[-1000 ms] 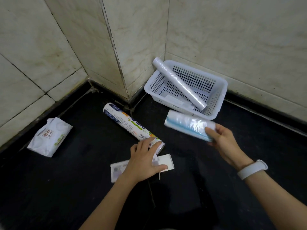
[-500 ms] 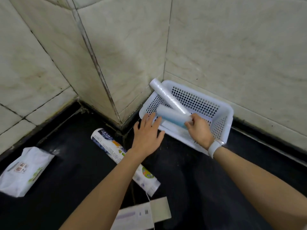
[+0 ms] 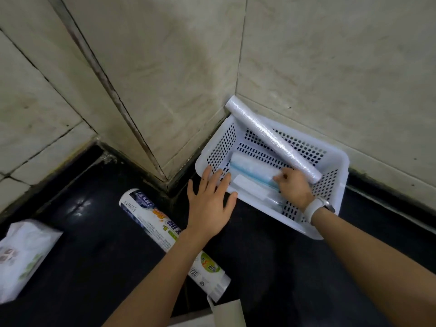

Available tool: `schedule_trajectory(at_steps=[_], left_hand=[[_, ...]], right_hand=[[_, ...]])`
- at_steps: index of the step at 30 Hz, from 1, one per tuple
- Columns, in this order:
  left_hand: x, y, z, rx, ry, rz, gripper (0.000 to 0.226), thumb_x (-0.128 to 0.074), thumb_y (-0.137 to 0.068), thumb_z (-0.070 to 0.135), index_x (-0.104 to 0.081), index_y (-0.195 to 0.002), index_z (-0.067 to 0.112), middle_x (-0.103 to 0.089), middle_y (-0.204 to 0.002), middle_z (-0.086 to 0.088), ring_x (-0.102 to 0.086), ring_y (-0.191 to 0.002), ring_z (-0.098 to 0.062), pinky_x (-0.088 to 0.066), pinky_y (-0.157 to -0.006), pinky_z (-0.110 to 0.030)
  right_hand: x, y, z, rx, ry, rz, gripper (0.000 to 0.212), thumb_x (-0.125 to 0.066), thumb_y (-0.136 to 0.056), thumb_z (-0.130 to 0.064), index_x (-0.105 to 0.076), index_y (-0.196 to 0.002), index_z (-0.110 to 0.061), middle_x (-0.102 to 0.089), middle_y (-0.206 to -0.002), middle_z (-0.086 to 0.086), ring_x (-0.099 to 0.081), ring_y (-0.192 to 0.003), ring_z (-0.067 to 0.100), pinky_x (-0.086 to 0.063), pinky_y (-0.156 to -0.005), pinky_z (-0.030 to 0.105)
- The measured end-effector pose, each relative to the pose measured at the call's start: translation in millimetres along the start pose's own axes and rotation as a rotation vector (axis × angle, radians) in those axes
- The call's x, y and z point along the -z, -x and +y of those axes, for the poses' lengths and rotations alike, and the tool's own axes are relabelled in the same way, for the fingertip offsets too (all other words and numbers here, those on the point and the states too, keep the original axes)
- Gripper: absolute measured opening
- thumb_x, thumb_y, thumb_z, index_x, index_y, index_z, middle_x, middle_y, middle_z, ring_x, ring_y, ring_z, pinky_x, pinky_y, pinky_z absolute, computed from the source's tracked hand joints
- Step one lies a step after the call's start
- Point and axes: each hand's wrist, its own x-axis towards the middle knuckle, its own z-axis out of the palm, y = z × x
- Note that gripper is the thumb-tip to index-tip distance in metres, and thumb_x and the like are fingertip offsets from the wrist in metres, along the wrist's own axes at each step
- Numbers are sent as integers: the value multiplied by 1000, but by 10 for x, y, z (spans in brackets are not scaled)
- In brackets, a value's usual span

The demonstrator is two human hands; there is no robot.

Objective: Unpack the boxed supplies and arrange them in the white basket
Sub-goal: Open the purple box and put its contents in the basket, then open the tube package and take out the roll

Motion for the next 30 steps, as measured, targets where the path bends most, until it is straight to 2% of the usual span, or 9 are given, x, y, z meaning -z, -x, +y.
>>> schedule_trajectory(at_steps=[4, 8, 11, 14, 17, 20, 25, 27, 30], left_hand=[[-10, -1, 0, 4, 13, -14, 50, -38, -93, 39, -36, -139, 19, -33, -151, -6, -10, -144, -24, -8, -111, -59], [2, -15, -12, 35, 24, -97, 52, -33, -95, 41, -24, -144, 23, -17, -156, 1, 4, -145, -18, 2, -113, -56], [91, -6, -19, 53, 84, -137, 51, -34, -96, 35, -22, -144, 22, -14, -157, 3, 6, -144, -13, 6, -114, -53], [237, 151, -51, 126, 199, -56, 46, -41, -94, 26, -34, -139, 19, -25, -154, 0, -7, -144, -15, -3, -116, -48], [380, 491, -154, 273, 309, 101, 40, -50, -91, 20, -48, -130, 13, -40, -144, -6, -31, -136, -23, -22, -114, -43], [472, 901, -324, 469, 380, 154, 36, -52, -89, 15, -51, -125, 11, -45, -138, -9, -40, -128, -24, -30, -109, -44], [533, 1443, -560, 674, 456, 165, 34, -52, -89, 10, -51, -123, 10, -47, -131, -11, -47, -120, -22, -38, -104, -37], [535, 1533, -594, 738, 516, 155, 36, -52, -90, 11, -49, -126, 11, -47, -132, -11, -49, -116, -20, -40, -100, -31], [553, 1557, -602, 831, 687, 146, 37, -50, -91, 12, -48, -128, 15, -49, -131, -6, -51, -106, -11, -38, -91, -24]], right_hand=[[28, 44, -28, 84, 314, 46, 23, -44, -89, -14, -51, -108, -2, -57, -109, 20, -57, -94, 35, -51, -79, 44], [32, 122, -106, 177, 520, -10, 37, -42, -89, -12, -42, -127, -8, -42, -137, 14, -48, -114, 35, -50, -86, 46], [29, 257, -203, 187, 628, -18, 37, -40, -90, -16, -45, -126, -10, -44, -138, 10, -40, -122, 33, -45, -91, 44], [-1, 466, -372, 223, 585, 60, 37, -41, -91, -18, -49, -126, -7, -43, -141, 14, -34, -128, 34, -36, -101, 45], [-114, 807, -617, 451, 313, 163, 31, -48, -89, -11, -58, -117, -4, -55, -127, 20, -47, -118, 36, -40, -99, 43], [-386, 1208, -821, 647, 85, 69, 26, -51, -86, -10, -62, -109, -5, -62, -109, 15, -60, -100, 28, -46, -88, 31], [-1068, 1596, -814, 421, 247, -413, 62, -55, -84, -40, -32, -137, -19, -45, -130, 8, -45, -120, 26, -39, -98, 34], [-1235, 1639, -774, 338, 350, -463, 77, -60, -79, -46, -21, -141, -20, -41, -132, 9, -41, -122, 28, -41, -99, 39], [-1342, 1635, -767, 315, 394, -409, 75, -60, -78, -38, -22, -140, -17, -45, -129, 11, -45, -118, 29, -44, -92, 39]])
